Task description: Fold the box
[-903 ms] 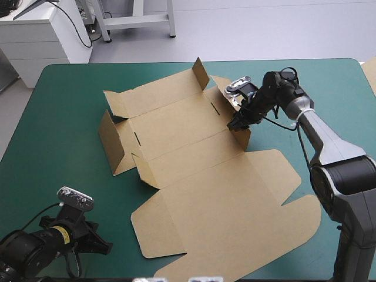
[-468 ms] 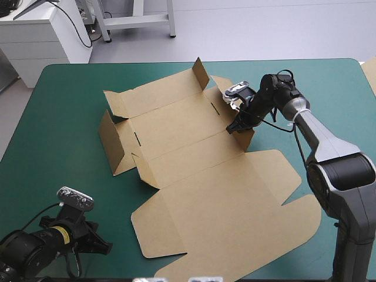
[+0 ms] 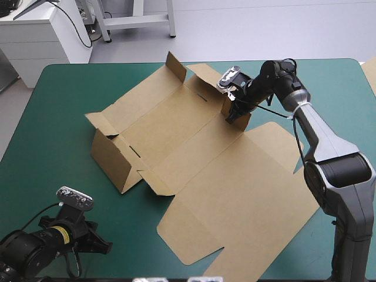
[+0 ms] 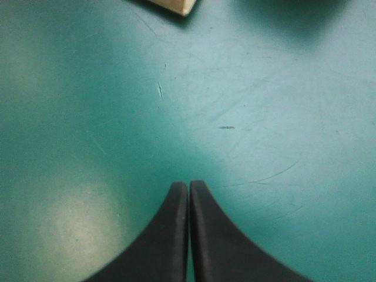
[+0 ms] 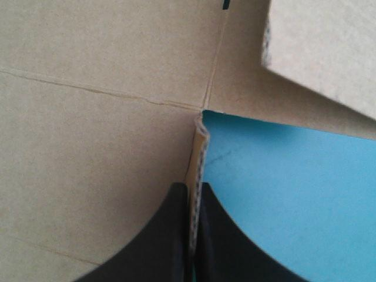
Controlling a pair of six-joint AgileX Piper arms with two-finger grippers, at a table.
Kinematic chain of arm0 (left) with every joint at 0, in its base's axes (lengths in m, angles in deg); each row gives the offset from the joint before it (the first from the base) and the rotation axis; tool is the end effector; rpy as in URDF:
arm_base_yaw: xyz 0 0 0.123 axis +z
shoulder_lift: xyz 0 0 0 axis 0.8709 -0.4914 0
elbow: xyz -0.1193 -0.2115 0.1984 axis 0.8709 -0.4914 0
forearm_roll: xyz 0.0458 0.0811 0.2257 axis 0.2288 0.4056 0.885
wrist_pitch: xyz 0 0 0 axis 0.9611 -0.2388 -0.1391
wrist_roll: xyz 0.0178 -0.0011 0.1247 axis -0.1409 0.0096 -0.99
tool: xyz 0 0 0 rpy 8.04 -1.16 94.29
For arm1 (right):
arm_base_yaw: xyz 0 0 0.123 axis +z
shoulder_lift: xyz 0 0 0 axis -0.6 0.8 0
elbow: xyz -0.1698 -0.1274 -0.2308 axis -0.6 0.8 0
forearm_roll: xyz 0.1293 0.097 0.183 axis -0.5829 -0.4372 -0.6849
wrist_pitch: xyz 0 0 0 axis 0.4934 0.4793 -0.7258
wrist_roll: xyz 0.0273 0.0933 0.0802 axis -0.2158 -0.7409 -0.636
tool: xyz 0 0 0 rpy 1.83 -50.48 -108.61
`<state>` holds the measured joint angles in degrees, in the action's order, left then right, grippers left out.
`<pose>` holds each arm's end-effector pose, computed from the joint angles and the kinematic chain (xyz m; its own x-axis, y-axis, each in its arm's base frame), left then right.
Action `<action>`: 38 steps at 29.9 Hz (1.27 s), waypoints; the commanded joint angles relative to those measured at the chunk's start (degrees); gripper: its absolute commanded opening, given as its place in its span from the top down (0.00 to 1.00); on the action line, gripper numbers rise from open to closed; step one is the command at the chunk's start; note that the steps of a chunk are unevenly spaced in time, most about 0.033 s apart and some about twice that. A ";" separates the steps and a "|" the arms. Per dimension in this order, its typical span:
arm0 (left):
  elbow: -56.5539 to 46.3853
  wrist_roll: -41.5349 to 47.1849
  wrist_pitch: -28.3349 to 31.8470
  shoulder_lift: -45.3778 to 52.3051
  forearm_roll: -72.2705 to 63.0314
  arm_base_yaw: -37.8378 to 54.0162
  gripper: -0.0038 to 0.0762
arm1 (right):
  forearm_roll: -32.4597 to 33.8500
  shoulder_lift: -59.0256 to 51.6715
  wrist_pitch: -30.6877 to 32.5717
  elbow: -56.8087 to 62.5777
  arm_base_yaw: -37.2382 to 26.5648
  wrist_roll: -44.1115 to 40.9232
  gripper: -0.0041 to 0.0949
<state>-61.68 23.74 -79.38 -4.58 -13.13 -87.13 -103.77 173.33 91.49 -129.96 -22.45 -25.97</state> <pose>0.0787 -0.0310 0.2390 -0.7801 0.3312 -0.5308 0.3774 0.9257 0.0229 0.4582 0.1554 0.2917 -0.4644 -0.7162 -0.5210 -0.8118 0.5793 -0.0727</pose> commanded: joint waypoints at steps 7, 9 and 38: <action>1.83 0.49 2.40 0.06 -0.06 -0.40 0.96 | -2.46 -2.84 -0.30 -4.28 2.80 16.20 0.98; 1.83 0.69 2.29 0.06 -0.21 -0.40 0.96 | -2.46 -2.84 0.49 -4.28 3.57 17.68 0.98; 2.65 0.69 2.36 0.31 -2.57 -0.40 0.96 | 1.67 -2.75 -1.59 -4.28 12.80 23.91 0.98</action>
<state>-61.55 23.96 -79.51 -4.37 -13.95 -87.13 -101.69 173.92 90.27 -132.47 -9.90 -1.63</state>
